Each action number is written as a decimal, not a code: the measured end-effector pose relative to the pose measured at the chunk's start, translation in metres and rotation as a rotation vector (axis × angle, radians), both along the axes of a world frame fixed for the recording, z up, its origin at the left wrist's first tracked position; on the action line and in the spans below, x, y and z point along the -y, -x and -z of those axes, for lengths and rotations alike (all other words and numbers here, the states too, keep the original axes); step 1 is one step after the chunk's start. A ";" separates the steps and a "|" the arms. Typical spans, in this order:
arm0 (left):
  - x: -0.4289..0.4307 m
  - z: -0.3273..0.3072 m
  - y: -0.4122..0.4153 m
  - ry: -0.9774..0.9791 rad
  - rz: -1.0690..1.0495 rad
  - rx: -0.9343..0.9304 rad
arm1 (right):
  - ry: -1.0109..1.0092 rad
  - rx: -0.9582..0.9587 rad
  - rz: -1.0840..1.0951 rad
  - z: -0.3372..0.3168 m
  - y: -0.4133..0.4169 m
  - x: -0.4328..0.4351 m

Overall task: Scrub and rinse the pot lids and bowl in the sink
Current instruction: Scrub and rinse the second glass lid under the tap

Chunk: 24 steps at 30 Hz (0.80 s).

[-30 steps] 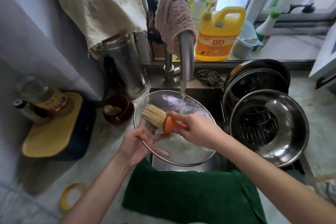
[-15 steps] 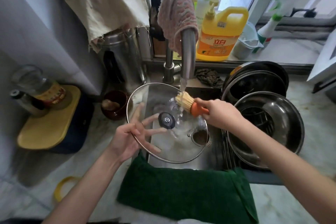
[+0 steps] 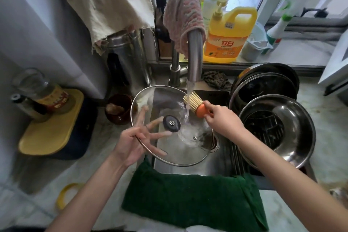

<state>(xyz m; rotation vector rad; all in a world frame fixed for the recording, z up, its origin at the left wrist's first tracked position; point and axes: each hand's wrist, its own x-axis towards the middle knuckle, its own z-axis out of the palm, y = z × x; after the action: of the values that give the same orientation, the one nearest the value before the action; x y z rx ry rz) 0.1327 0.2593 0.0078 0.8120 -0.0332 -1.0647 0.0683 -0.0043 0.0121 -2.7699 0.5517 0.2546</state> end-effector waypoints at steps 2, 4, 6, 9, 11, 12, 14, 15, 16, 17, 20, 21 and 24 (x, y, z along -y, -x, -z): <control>0.004 0.002 0.001 0.024 0.048 -0.012 | -0.059 0.087 0.011 -0.002 -0.008 -0.015; 0.012 0.001 0.003 0.008 0.105 0.003 | -0.144 0.189 -0.022 -0.004 -0.016 -0.033; 0.016 0.000 0.002 -0.021 0.123 0.042 | -0.168 0.219 -0.159 -0.009 -0.016 -0.051; 0.016 0.005 0.001 -0.030 0.082 0.068 | -0.131 0.126 -0.400 -0.020 0.012 -0.051; 0.013 0.011 -0.001 0.004 0.054 -0.008 | -0.011 -0.004 -0.396 -0.024 0.030 -0.028; 0.012 0.012 -0.001 0.025 0.061 -0.039 | 0.034 -0.075 -0.318 -0.024 0.036 -0.016; 0.012 0.011 -0.001 0.013 0.085 -0.030 | 0.060 -0.106 -0.122 -0.020 0.037 -0.007; 0.016 0.008 -0.001 -0.004 0.105 -0.006 | 0.045 -0.064 -0.033 -0.016 0.031 -0.008; 0.022 0.005 0.001 -0.024 0.128 0.010 | -0.010 -0.009 0.048 -0.013 0.025 -0.014; 0.025 0.002 0.000 -0.050 0.142 0.028 | -0.084 0.044 0.092 -0.011 0.015 -0.026; 0.032 -0.003 0.001 -0.106 0.147 0.087 | -0.277 0.126 0.018 -0.009 0.018 -0.064; 0.031 -0.001 0.002 -0.117 0.128 0.099 | -0.320 0.122 -0.051 -0.013 0.029 -0.070; 0.022 0.003 -0.001 -0.116 0.029 0.055 | -0.248 -0.002 -0.200 -0.020 0.059 -0.060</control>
<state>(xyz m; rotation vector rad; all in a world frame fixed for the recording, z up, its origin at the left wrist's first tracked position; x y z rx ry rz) 0.1332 0.2372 0.0043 0.9478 -0.0299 -1.0787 0.0090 0.0553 0.0320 -2.5813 0.2239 0.3450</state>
